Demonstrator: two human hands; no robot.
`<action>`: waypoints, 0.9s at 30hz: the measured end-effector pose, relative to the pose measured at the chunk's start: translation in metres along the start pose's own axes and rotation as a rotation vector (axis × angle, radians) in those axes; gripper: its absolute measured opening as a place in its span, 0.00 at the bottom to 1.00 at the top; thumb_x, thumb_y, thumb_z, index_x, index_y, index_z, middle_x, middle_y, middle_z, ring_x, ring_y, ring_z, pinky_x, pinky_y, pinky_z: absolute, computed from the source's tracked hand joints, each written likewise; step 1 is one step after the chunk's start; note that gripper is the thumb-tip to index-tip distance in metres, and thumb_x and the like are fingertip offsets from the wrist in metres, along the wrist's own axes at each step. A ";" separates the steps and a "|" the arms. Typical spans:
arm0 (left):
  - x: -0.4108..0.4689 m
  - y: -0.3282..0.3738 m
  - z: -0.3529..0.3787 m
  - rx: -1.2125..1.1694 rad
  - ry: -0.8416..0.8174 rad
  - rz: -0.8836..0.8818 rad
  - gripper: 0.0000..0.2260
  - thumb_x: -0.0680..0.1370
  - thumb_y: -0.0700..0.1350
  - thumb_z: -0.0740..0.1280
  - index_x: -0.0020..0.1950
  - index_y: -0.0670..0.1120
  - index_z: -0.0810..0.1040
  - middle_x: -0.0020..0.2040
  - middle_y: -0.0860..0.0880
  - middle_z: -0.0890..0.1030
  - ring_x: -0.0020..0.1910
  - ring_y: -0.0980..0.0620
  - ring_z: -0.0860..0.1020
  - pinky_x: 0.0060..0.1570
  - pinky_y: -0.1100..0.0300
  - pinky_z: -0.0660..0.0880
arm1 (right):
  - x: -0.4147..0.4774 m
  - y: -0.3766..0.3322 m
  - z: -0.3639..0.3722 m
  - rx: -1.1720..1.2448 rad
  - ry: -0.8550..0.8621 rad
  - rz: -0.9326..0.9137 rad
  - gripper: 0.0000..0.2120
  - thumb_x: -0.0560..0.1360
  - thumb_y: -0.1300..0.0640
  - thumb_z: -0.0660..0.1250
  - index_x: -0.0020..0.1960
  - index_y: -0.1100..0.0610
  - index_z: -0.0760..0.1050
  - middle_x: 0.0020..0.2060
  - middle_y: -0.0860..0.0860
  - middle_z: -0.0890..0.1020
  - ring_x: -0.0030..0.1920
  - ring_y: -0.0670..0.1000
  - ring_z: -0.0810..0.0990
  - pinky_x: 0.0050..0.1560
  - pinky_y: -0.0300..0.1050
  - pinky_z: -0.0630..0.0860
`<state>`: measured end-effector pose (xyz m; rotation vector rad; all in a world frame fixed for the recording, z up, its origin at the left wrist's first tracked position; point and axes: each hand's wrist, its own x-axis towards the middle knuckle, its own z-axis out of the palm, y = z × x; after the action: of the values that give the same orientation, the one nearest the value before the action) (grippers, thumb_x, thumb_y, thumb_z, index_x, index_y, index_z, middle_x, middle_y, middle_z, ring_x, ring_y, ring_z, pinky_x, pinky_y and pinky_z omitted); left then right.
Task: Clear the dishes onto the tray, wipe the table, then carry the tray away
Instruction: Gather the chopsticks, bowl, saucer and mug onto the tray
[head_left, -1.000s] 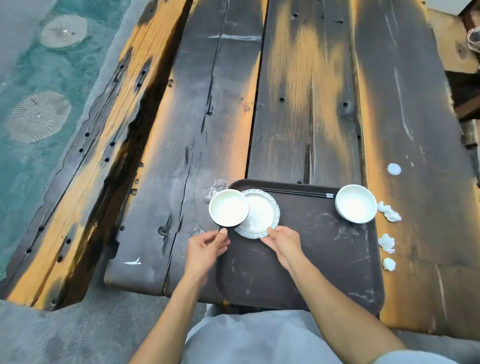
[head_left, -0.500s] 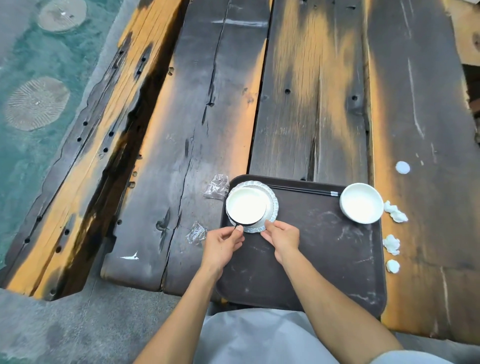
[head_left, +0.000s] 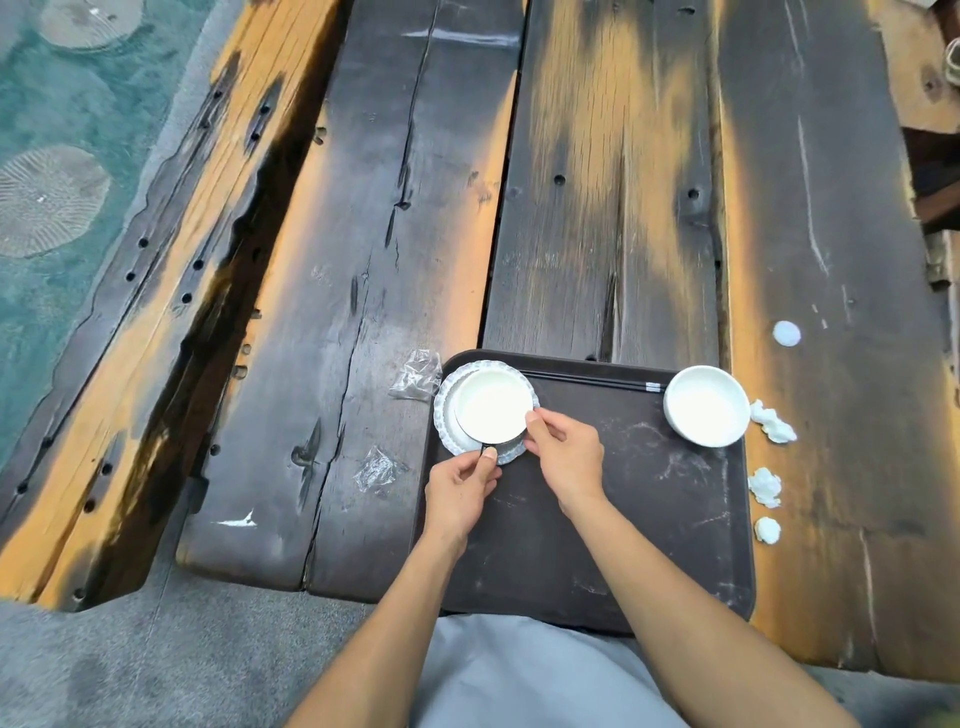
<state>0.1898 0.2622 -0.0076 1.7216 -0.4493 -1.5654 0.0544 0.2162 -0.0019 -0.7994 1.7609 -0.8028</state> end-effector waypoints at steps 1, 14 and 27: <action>0.001 0.000 0.000 0.027 -0.004 -0.010 0.08 0.81 0.44 0.70 0.50 0.40 0.86 0.45 0.43 0.86 0.52 0.45 0.85 0.55 0.54 0.82 | 0.001 0.000 0.000 0.013 -0.002 0.013 0.10 0.76 0.52 0.72 0.55 0.53 0.85 0.35 0.34 0.85 0.40 0.43 0.87 0.54 0.48 0.82; 0.006 0.004 -0.005 0.133 0.013 -0.046 0.11 0.81 0.46 0.69 0.48 0.39 0.85 0.47 0.40 0.86 0.50 0.42 0.85 0.55 0.50 0.82 | 0.005 0.003 0.003 0.060 -0.012 0.074 0.12 0.74 0.55 0.75 0.56 0.56 0.84 0.37 0.39 0.86 0.40 0.43 0.87 0.53 0.49 0.83; 0.003 0.012 -0.009 0.060 -0.016 -0.099 0.09 0.80 0.47 0.70 0.50 0.42 0.83 0.46 0.43 0.86 0.45 0.49 0.86 0.47 0.60 0.82 | 0.002 -0.002 0.004 0.066 -0.018 0.090 0.12 0.74 0.56 0.75 0.56 0.56 0.84 0.36 0.40 0.86 0.39 0.44 0.87 0.53 0.46 0.83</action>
<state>0.2016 0.2545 -0.0013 1.8025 -0.4287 -1.6523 0.0578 0.2126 -0.0028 -0.6768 1.7323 -0.7872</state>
